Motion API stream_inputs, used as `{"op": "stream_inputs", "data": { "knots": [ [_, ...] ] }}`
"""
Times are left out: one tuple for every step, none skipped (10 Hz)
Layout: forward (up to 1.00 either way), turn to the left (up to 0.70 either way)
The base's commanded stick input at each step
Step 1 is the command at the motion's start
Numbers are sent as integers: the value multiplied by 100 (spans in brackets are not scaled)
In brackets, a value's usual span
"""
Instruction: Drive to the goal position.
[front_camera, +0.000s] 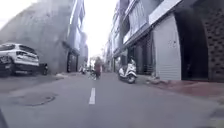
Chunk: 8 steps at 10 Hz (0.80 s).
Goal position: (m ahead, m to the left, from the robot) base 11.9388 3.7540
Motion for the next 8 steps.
{"op": "stream_inputs", "data": {
  "knots": [
    [100, 0],
    [100, 0],
    [100, 0],
    [100, 0],
    [100, 0],
    [100, 0],
    [100, 0],
    [100, 0]
  ]
}}
